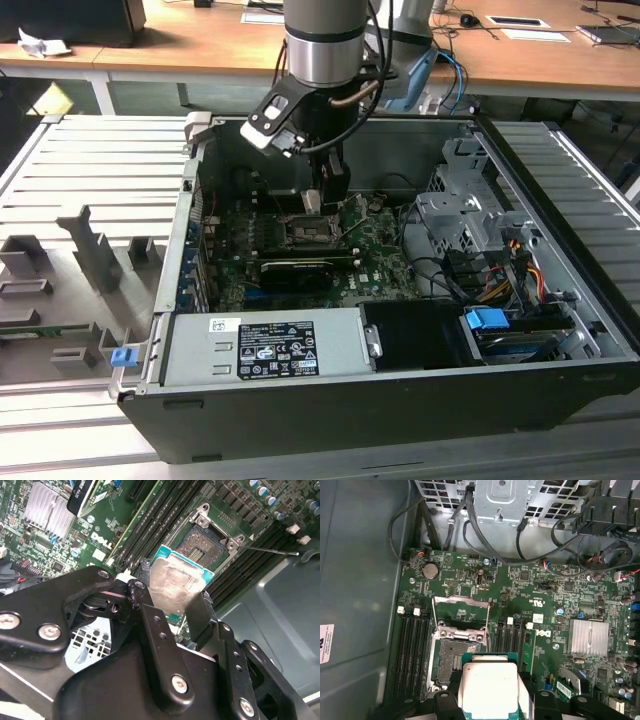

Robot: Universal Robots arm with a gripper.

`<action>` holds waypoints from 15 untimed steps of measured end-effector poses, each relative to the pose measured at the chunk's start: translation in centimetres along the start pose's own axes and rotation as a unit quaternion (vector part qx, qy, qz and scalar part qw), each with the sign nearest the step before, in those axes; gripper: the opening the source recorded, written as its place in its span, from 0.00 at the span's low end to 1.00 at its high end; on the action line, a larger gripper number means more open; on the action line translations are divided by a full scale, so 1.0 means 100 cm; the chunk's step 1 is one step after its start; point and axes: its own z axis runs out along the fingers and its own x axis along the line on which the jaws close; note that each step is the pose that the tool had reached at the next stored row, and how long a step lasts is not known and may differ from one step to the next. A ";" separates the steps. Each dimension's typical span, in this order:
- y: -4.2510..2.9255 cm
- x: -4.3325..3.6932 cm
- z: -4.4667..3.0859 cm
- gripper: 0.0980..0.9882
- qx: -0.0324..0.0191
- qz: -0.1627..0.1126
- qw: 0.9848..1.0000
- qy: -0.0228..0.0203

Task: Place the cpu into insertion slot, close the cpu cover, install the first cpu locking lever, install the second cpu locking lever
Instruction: 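Place the cpu into insertion slot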

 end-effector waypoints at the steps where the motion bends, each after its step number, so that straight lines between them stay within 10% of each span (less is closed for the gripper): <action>1: -0.0001 0.0001 0.0010 0.48 0.000 0.001 1.000 0.000; 15: -0.0016 -0.0001 0.0160 0.48 -0.001 0.041 0.999 -0.004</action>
